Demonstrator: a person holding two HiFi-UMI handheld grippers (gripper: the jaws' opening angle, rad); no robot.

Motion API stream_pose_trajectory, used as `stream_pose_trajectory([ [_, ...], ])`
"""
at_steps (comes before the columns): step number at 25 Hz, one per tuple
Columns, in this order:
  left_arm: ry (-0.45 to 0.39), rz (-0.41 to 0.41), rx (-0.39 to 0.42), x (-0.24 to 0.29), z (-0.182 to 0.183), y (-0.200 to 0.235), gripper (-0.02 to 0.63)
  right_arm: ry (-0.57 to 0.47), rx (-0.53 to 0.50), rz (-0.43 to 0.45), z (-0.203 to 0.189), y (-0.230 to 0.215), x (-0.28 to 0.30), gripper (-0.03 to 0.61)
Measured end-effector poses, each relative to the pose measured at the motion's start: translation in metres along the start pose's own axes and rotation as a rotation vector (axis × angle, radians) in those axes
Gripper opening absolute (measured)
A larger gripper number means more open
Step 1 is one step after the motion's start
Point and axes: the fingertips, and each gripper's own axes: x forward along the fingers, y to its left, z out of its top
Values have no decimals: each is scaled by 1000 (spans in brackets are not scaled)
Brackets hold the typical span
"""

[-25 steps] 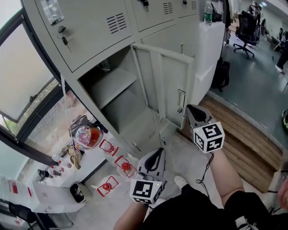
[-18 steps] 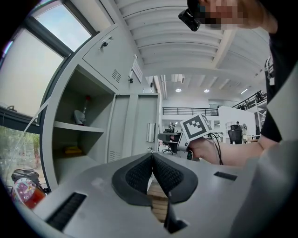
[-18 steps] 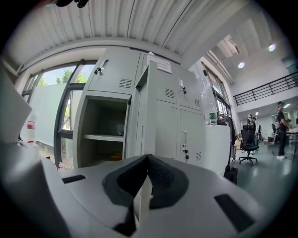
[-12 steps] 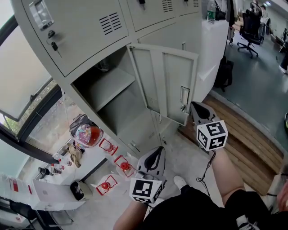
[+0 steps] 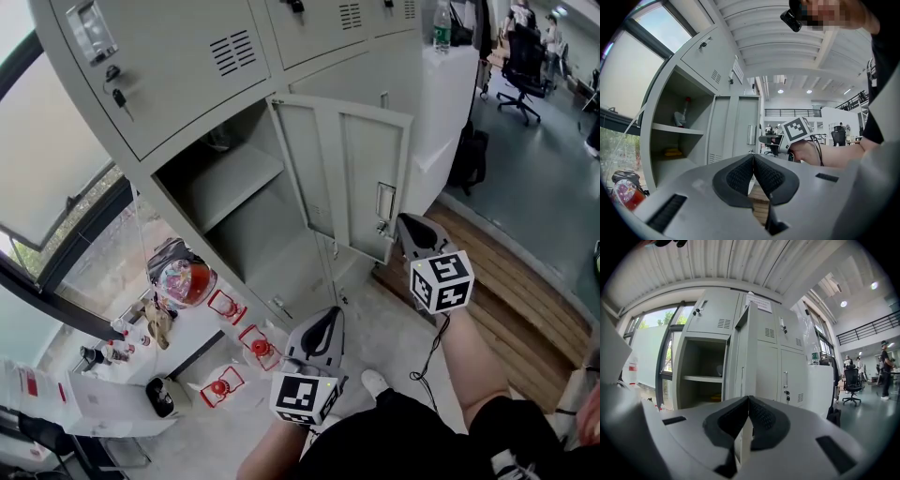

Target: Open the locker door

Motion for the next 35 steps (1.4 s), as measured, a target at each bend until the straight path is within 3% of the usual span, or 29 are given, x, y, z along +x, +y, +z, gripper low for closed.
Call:
stream_pose_trajectory([
  [10, -10, 41, -3, -32, 3, 11, 17, -35, 37, -10, 8, 21, -19, 57],
  [27, -20, 102, -11, -122, -3, 39, 17, 18, 28, 281, -5, 203, -67, 54],
  [35, -5, 141, -31, -143, -15, 48, 17, 48, 43, 365, -20, 245, -81, 54],
])
